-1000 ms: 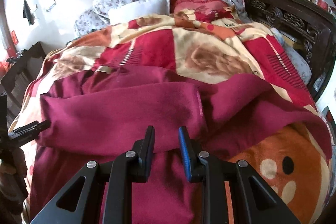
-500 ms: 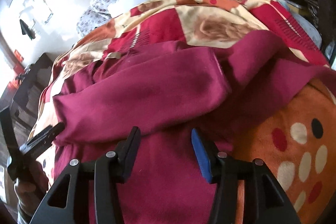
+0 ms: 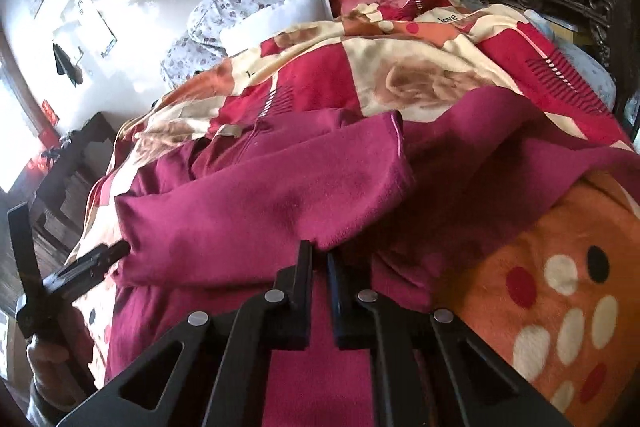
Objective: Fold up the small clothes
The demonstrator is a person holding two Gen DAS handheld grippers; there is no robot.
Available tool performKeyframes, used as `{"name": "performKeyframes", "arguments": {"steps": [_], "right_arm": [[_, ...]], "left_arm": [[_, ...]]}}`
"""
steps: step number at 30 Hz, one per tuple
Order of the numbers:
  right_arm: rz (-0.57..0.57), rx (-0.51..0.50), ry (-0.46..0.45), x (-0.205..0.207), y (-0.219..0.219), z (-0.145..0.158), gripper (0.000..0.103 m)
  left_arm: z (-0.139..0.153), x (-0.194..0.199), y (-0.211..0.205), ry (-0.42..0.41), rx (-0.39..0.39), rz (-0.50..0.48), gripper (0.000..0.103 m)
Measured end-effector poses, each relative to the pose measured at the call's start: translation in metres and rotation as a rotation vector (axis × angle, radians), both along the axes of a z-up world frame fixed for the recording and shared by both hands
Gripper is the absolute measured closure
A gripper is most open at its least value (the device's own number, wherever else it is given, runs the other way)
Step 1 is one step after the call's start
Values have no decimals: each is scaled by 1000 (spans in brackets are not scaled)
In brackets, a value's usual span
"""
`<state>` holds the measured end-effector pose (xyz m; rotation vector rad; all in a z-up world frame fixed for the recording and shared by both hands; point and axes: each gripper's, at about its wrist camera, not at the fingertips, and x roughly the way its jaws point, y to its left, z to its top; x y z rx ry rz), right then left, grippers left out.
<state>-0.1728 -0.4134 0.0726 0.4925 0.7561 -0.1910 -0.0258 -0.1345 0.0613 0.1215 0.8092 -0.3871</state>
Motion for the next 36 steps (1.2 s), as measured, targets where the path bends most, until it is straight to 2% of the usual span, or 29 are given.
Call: {"name": "performKeyframes", "arguments": {"steps": [4, 6, 10, 13, 17, 20, 23, 31, 32, 33, 36], "right_arm": [[-37, -29, 85, 3, -3, -12, 95], [-69, -75, 109, -4, -4, -11, 95], [-95, -72, 45, -22, -11, 3, 95], [-80, -105, 9, -18, -9, 14, 95], [-40, -114, 29, 7, -5, 5, 95], [-59, -123, 57, 20, -8, -8, 95], [-71, -85, 79, 27, -17, -23, 95], [-64, -107, 89, 28, -16, -20, 94], [-63, -108, 86, 27, -15, -18, 93], [-57, -106, 80, 24, -13, -14, 88], [-53, -105, 65, 19, -8, -6, 67]], "left_arm": [[-12, 3, -8, 23, 39, -8, 29], [-20, 3, -11, 43, 54, -13, 29], [-26, 1, -13, 38, 82, -20, 29], [-21, 0, -14, 37, 51, -19, 29], [-19, 2, -20, 35, 38, -12, 29], [-24, 4, -25, 43, 38, -4, 28], [-32, 5, -29, 47, 48, -1, 27], [-37, 3, -33, 22, 64, 0, 22], [-36, 3, -33, 21, 65, -1, 22], [-34, 1, -33, 19, 68, -6, 22], [-29, -4, -35, 20, 70, -24, 22]]}}
